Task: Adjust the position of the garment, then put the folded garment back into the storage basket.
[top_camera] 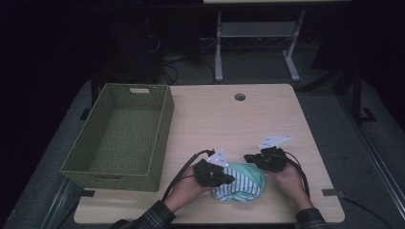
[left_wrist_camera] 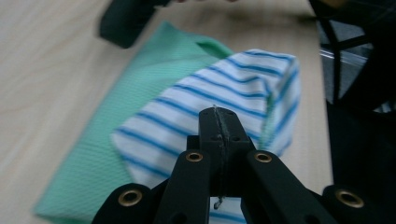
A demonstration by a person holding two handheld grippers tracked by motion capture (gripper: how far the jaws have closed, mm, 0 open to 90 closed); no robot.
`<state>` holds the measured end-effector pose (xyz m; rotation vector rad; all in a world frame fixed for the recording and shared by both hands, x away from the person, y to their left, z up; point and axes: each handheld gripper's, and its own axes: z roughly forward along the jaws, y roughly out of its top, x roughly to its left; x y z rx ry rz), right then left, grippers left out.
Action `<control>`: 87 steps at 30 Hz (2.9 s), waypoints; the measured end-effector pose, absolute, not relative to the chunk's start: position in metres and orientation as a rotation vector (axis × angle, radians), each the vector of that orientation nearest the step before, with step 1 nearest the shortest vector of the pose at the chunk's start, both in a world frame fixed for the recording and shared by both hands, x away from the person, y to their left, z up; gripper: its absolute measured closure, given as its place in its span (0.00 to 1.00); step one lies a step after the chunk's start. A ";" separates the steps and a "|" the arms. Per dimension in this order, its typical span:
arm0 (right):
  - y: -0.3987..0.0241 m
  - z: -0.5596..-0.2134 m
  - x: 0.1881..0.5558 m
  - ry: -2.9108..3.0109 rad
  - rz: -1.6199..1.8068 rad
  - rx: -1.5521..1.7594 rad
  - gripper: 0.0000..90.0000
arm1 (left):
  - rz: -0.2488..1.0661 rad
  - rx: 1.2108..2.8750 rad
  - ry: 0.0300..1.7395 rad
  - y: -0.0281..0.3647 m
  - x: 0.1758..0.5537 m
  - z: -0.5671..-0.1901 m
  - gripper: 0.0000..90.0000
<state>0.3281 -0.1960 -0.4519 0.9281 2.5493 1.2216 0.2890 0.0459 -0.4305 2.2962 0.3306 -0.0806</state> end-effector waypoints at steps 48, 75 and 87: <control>-0.214 -0.463 0.313 2.640 1.061 0.946 1.00 | 0.075 2.484 0.358 0.044 0.296 -0.454 0.99; -0.227 -0.461 0.276 2.568 1.090 0.969 0.70 | 0.085 2.423 0.431 0.066 0.322 -0.433 0.79; -0.261 -0.471 0.282 2.366 1.045 1.143 0.33 | -0.008 2.417 0.317 0.055 0.332 -0.418 0.49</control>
